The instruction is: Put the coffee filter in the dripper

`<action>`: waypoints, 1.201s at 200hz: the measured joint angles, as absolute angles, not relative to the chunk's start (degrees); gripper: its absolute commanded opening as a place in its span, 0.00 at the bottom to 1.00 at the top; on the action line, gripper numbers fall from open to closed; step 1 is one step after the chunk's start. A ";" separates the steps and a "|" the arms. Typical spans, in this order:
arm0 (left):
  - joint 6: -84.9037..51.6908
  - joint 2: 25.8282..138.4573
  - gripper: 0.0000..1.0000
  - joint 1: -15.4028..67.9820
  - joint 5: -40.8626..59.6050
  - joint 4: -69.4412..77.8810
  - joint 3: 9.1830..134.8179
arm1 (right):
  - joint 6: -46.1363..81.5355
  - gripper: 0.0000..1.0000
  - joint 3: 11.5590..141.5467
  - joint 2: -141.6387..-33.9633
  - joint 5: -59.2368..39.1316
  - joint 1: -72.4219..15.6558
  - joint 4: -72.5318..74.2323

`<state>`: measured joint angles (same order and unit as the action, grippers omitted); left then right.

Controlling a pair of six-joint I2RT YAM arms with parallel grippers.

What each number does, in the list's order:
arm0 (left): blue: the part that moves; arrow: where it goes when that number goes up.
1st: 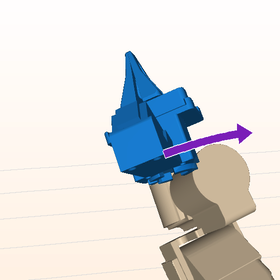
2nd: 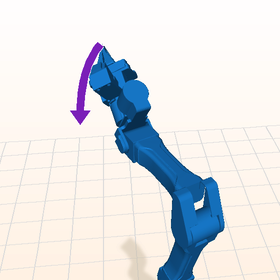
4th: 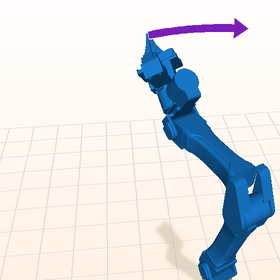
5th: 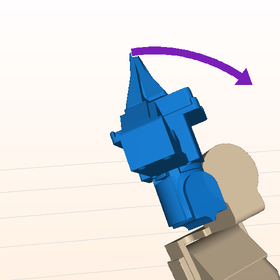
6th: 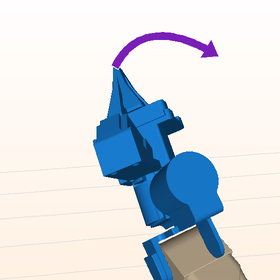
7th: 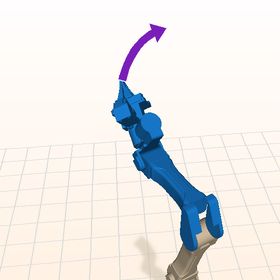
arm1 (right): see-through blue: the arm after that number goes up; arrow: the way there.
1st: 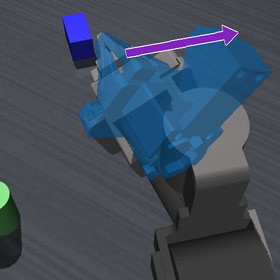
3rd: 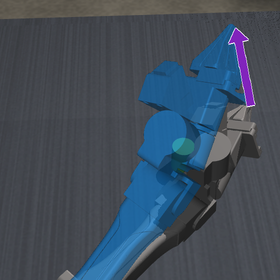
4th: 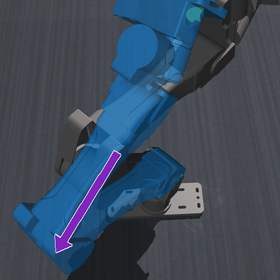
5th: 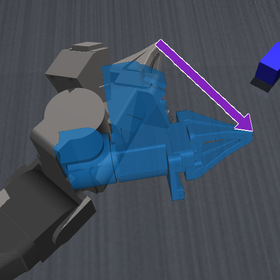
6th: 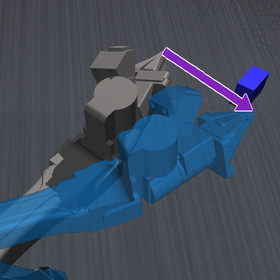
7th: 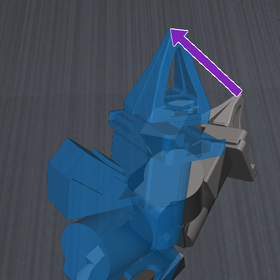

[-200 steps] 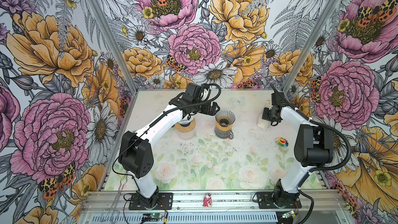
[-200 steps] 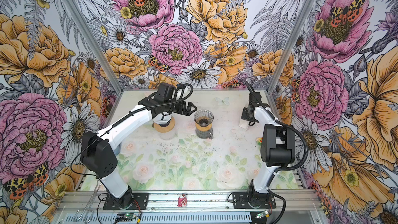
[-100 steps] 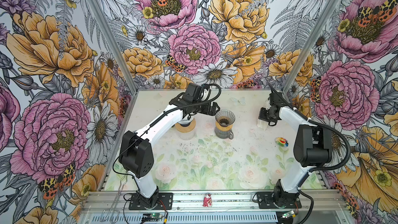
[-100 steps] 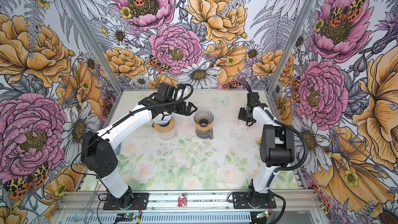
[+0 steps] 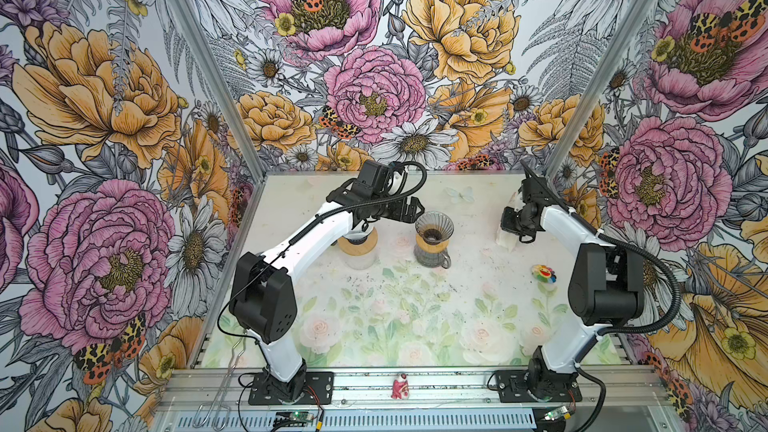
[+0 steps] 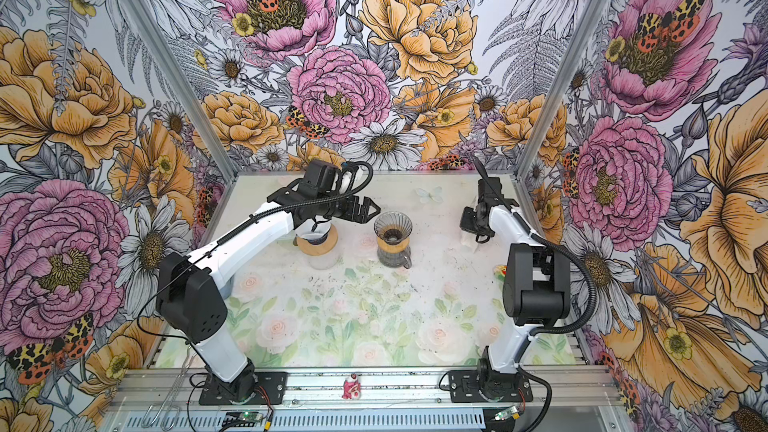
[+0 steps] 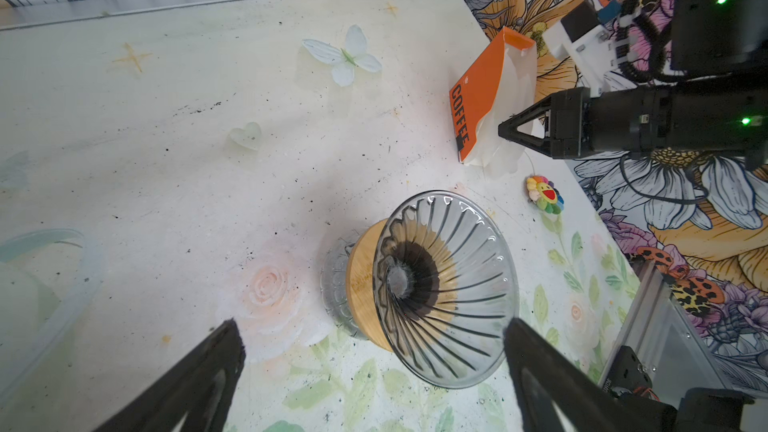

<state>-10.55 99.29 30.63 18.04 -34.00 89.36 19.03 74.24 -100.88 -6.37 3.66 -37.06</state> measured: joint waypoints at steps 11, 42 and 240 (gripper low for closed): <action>-10.55 99.29 0.99 30.63 18.04 -34.00 89.34 | 19.07 0.21 74.22 -100.86 -6.39 3.66 -37.06; -10.55 99.29 0.99 30.63 18.04 -34.00 89.34 | 20.38 0.21 74.19 -100.62 -6.35 3.36 -37.08; -10.55 99.29 0.99 30.61 18.04 -33.98 88.36 | 28.10 0.21 69.45 -98.26 -1.21 -1.48 -37.06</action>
